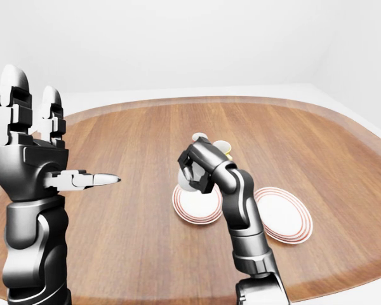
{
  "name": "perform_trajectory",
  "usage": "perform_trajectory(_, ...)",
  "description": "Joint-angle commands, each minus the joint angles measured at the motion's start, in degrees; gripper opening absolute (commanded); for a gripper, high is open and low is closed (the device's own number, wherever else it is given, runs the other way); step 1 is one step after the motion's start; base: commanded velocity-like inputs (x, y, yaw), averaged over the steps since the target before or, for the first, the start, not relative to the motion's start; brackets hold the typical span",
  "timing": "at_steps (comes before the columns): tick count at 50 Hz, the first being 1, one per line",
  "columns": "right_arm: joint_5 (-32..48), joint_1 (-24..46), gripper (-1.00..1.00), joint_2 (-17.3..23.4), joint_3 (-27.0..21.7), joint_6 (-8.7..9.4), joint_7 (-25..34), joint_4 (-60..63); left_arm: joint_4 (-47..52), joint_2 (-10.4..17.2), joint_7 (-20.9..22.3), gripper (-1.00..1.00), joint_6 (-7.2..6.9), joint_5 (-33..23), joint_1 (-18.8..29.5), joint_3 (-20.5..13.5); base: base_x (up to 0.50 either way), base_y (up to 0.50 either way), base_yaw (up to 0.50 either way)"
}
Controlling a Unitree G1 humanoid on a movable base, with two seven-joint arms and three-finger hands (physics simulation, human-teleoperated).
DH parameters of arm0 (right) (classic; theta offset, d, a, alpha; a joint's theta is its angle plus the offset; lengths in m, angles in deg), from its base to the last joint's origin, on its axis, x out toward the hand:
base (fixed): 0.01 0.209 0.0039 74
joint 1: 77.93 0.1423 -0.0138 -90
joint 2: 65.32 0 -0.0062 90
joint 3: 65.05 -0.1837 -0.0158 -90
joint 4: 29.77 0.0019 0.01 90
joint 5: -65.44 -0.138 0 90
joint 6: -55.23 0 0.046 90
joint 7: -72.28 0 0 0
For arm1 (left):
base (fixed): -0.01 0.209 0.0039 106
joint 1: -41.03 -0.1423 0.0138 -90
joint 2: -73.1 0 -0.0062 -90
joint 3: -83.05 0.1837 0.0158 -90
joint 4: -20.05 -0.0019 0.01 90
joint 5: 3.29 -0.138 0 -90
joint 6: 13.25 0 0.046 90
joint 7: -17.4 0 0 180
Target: Put the white mug on the left plate.
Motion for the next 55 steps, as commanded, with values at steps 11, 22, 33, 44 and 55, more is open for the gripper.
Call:
perform_trajectory(11, 1.7, 6.9, -1.00, 1.3, 0.0, 0.00, -8.7, -20.7, -0.3, 0.1, 0.1, 1.00, 0.00, 0.0, 0.2, -0.1, 0.00, 0.00, 0.00)
perform_trajectory(22, 7.3, 11.0, -1.00, 0.5, 1.6, -5.03, -16.1, -32.1, -0.3, 0.4, 0.0, 1.00, 0.00, 0.3, 0.6, -0.5, 0.00, 0.00, 0.00)
perform_trajectory(33, 10.6, 14.6, -1.00, -0.5, 2.8, -10.00, -23.8, -45.2, -0.7, 0.5, 0.0, 1.00, 0.00, 0.3, 0.7, -0.6, 0.00, 0.00, 0.00)
perform_trajectory(44, 12.6, 18.9, -1.00, -0.4, 3.6, -10.00, -31.8, -60.1, -0.8, 0.4, 0.1, 1.00, 0.00, 0.3, 0.5, -0.5, 0.00, 0.00, 0.00)
perform_trajectory(55, 13.6, 19.9, -1.00, -0.1, 3.9, -10.00, -34.0, -64.2, -0.7, 0.3, 0.1, 1.00, 0.00, 0.1, 0.3, -0.3, 0.00, 0.00, 0.00)
